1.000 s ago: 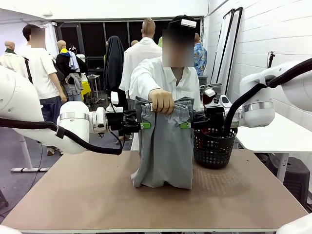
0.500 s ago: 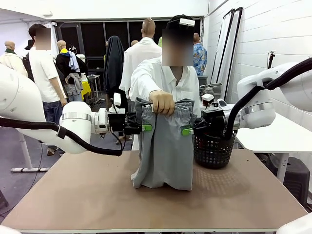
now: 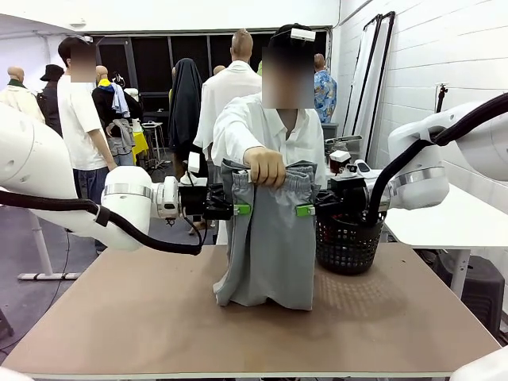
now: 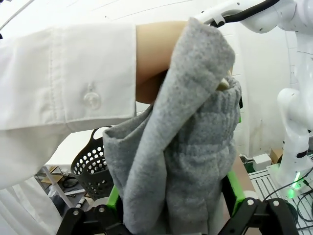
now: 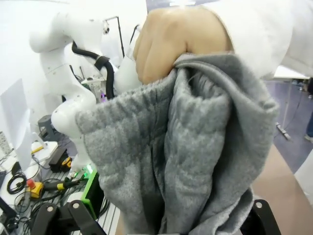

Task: Fold the training pants.
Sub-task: Release the ends of the Training pants and then grab the overlapped ends.

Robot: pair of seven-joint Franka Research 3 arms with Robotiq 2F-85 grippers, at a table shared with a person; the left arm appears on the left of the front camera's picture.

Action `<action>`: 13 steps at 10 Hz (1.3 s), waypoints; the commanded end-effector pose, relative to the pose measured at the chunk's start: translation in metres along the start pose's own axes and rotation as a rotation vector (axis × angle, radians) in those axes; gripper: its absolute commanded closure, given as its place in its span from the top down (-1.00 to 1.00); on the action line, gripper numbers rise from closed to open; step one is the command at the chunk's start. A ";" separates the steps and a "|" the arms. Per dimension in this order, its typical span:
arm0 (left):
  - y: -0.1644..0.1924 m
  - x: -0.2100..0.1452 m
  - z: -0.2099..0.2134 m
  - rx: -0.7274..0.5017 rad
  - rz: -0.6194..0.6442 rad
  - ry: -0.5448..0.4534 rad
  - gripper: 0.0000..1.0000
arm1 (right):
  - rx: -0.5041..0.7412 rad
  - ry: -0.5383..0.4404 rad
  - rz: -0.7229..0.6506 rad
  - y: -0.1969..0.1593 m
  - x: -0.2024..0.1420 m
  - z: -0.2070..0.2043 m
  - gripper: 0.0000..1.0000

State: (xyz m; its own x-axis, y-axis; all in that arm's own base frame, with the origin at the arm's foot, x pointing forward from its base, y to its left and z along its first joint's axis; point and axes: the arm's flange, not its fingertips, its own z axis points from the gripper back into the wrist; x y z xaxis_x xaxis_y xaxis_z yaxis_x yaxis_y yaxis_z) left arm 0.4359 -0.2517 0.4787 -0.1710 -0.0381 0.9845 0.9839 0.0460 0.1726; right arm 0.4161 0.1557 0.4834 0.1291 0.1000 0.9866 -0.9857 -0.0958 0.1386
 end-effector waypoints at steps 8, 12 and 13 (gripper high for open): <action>0.018 0.002 -0.007 -0.128 0.110 -0.005 1.00 | -0.018 -0.062 0.021 -0.021 0.007 -0.034 1.00; 0.018 0.000 -0.017 -0.156 0.139 -0.019 1.00 | -0.062 -0.121 0.110 -0.025 0.008 -0.040 1.00; 0.017 0.004 -0.019 -0.162 0.140 -0.035 1.00 | -0.067 -0.121 0.112 -0.027 0.007 -0.041 1.00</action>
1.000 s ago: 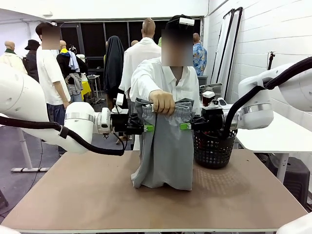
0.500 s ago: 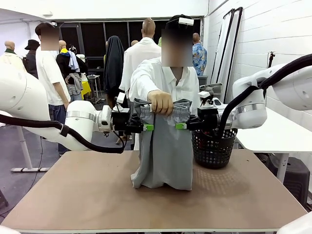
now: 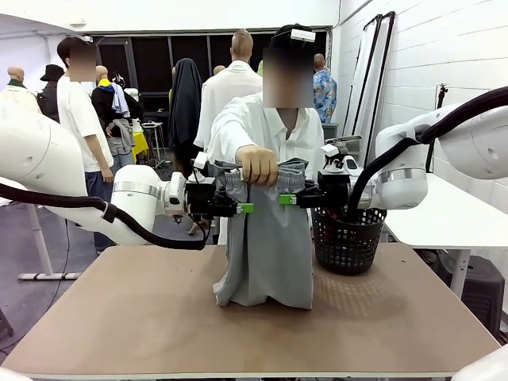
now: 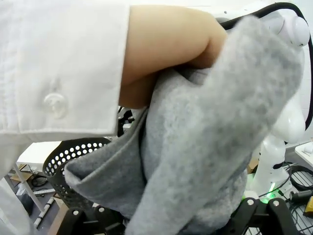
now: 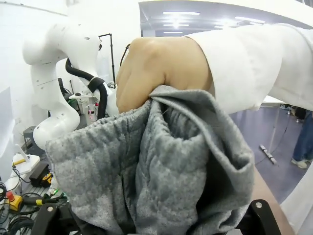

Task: Fold the training pants.
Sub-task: Release the ends of the Training pants and then grab the overlapped ends.

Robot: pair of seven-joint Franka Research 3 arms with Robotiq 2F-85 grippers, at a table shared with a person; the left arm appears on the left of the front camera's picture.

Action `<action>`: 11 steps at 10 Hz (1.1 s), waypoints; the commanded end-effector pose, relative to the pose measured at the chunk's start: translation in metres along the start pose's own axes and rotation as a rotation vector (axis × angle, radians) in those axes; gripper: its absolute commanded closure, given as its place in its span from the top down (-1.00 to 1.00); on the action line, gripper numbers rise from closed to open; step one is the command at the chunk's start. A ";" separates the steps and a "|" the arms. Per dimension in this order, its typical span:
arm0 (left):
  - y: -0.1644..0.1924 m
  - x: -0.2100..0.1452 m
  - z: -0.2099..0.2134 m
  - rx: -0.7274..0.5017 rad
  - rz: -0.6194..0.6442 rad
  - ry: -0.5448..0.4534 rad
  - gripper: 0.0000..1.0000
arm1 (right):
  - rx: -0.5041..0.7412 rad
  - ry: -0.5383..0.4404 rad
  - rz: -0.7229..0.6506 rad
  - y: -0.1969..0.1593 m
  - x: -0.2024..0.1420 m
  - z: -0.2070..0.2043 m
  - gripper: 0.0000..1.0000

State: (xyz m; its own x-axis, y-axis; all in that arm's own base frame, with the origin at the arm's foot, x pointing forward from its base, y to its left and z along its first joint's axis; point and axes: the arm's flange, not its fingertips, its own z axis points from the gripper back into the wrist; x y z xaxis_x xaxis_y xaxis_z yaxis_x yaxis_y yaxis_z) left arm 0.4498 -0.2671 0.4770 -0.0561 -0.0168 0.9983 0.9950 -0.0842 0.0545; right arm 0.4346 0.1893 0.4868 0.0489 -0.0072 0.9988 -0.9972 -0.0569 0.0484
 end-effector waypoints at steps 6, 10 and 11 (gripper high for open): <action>0.004 0.011 -0.018 -0.046 0.068 -0.042 1.00 | -0.005 -0.012 0.019 -0.012 -0.004 -0.011 1.00; 0.006 0.012 -0.018 -0.030 0.065 -0.036 -0.46 | -0.015 -0.022 -0.008 -0.016 -0.003 -0.007 -0.43; 0.006 0.012 -0.016 -0.012 0.065 -0.024 -0.86 | -0.015 -0.018 -0.012 -0.016 -0.003 -0.006 -0.83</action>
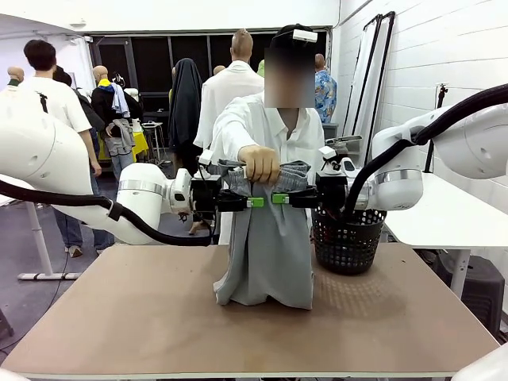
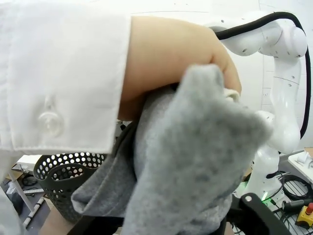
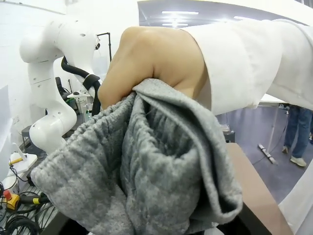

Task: Fold the training pants.
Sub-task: Release the ends of the Training pants and then grab the overlapped ends.

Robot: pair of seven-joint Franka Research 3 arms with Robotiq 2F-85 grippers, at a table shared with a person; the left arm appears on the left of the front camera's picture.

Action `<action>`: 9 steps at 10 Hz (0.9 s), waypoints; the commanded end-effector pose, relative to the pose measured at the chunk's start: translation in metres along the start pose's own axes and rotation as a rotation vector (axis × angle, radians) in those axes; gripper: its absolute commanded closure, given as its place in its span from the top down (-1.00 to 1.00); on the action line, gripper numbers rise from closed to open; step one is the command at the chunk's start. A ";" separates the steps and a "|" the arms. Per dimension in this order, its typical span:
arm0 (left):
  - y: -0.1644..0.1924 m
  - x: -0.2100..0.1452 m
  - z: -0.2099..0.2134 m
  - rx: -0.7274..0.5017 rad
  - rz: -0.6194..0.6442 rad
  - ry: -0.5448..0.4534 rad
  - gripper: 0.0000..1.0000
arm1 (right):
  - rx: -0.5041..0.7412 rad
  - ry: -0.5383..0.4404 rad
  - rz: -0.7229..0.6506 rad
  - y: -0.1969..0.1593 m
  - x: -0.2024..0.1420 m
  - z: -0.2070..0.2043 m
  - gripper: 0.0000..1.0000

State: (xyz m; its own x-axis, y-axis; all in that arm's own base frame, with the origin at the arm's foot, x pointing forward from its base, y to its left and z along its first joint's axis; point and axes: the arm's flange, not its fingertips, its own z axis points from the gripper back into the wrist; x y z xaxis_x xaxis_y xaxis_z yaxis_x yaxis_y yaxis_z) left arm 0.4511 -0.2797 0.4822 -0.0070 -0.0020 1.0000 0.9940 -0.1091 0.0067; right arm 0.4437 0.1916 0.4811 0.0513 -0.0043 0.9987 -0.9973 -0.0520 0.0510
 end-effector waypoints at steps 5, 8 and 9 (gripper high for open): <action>0.008 0.004 -0.003 0.030 0.030 -0.012 -1.00 | 0.019 -0.002 -0.045 -0.010 0.005 -0.003 -1.00; 0.019 0.001 -0.009 0.035 0.025 0.022 -1.00 | 0.014 0.002 -0.043 -0.016 0.005 -0.001 -1.00; 0.031 0.005 -0.011 0.127 0.160 0.349 -1.00 | 0.034 -0.017 -0.013 -0.019 0.003 0.002 -1.00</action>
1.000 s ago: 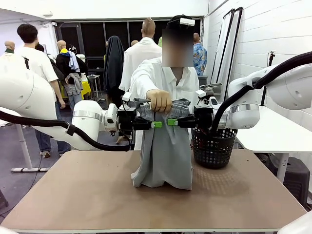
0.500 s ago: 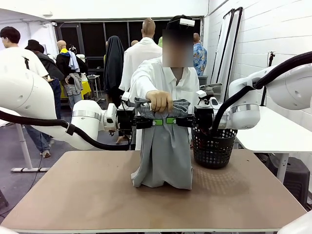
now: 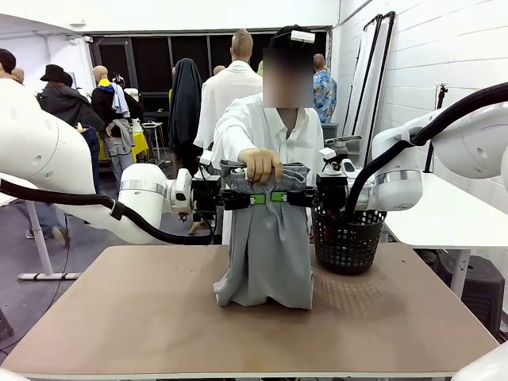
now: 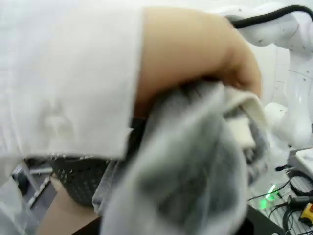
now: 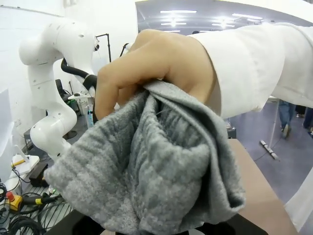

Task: Fold the training pants.
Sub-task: Release the ends of the Training pants and then grab the overlapped ends, then fold the Training pants in half.

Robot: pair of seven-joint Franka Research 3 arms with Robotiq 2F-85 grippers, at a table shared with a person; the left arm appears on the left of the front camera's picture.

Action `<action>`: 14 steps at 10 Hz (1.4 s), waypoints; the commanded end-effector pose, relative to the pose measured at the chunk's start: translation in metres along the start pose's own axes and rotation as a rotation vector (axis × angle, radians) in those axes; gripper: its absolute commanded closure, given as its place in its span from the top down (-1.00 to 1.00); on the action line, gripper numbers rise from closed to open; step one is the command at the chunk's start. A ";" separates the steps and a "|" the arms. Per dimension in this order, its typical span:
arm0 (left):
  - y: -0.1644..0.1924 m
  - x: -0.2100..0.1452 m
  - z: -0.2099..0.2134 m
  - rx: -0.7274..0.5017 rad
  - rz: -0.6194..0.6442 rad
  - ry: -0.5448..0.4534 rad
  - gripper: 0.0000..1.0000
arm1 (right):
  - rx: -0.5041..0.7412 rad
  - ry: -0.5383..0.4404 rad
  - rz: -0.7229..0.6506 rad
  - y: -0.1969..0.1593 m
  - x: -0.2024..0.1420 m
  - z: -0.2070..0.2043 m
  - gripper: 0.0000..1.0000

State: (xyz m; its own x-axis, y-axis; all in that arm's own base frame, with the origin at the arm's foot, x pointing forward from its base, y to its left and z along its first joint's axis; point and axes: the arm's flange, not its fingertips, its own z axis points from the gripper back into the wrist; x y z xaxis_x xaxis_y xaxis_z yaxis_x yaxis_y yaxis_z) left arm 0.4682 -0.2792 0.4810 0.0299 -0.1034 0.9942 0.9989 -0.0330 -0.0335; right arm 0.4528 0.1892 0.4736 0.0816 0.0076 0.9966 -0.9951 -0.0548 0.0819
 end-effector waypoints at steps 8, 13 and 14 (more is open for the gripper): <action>-0.008 -0.003 0.000 -0.044 -0.030 -0.094 -1.00 | -0.003 -0.010 0.000 0.003 0.003 -0.001 -1.00; -0.008 -0.003 0.000 -0.044 -0.030 -0.094 -1.00 | -0.003 -0.010 0.000 0.003 0.003 -0.001 -1.00; -0.008 -0.003 0.000 -0.044 -0.030 -0.094 -1.00 | -0.003 -0.010 0.000 0.003 0.003 -0.001 -1.00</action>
State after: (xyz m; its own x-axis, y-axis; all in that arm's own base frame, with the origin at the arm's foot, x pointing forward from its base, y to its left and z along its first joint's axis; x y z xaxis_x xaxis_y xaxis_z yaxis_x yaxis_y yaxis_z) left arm 0.4631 -0.2777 0.4773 0.0215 -0.0422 0.9989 0.9973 -0.0692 -0.0244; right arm 0.4524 0.1882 0.4741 0.0791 0.0085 0.9968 -0.9954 -0.0542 0.0795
